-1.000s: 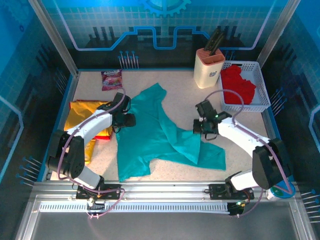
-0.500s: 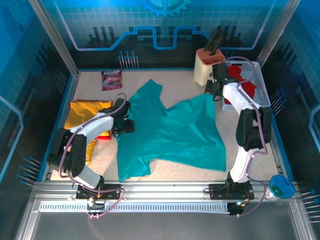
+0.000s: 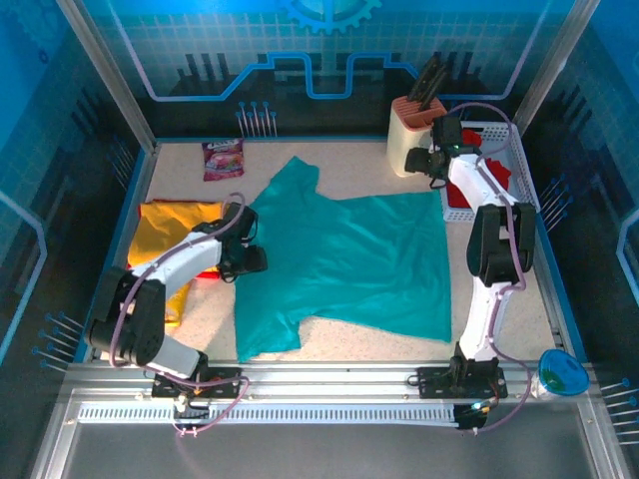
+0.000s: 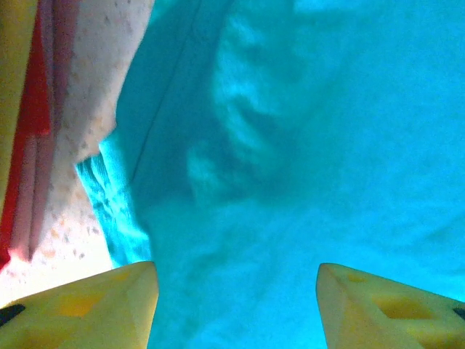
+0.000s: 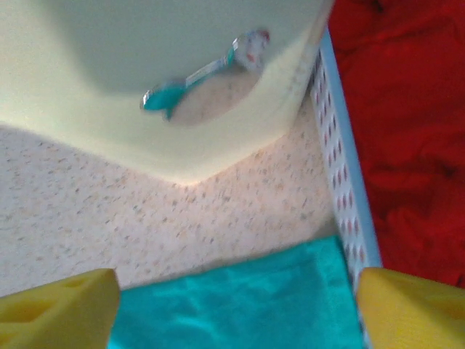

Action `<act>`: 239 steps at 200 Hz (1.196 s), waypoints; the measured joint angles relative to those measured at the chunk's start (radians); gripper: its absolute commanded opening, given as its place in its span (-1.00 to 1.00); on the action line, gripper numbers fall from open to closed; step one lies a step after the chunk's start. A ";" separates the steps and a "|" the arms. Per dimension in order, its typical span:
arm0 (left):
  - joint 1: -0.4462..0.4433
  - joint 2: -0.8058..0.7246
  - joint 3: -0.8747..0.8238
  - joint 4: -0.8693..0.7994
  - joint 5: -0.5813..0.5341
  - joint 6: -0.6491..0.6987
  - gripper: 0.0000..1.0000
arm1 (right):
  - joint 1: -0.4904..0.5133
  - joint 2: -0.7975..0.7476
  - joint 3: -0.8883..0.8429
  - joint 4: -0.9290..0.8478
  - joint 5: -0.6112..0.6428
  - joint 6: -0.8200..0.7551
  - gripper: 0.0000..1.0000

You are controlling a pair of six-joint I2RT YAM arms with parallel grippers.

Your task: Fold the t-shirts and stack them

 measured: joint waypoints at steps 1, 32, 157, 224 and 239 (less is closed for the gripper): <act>0.000 -0.002 0.000 -0.002 0.001 -0.001 0.22 | 0.000 -0.003 -0.005 0.000 -0.001 0.003 0.87; -0.029 -0.093 -0.031 -0.073 0.037 -0.070 0.24 | 0.021 -0.172 -0.188 -0.011 -0.062 0.036 0.99; -0.317 -0.507 -0.357 -0.366 0.105 -0.609 0.05 | 0.090 -0.883 -0.922 -0.227 -0.113 0.234 0.82; -0.411 -0.423 -0.413 -0.293 0.147 -0.706 -0.06 | 0.094 -0.972 -1.028 -0.316 -0.069 0.306 0.75; -0.421 -0.420 -0.422 -0.280 0.150 -0.710 -0.11 | 0.092 -0.974 -1.028 -0.331 -0.057 0.319 0.65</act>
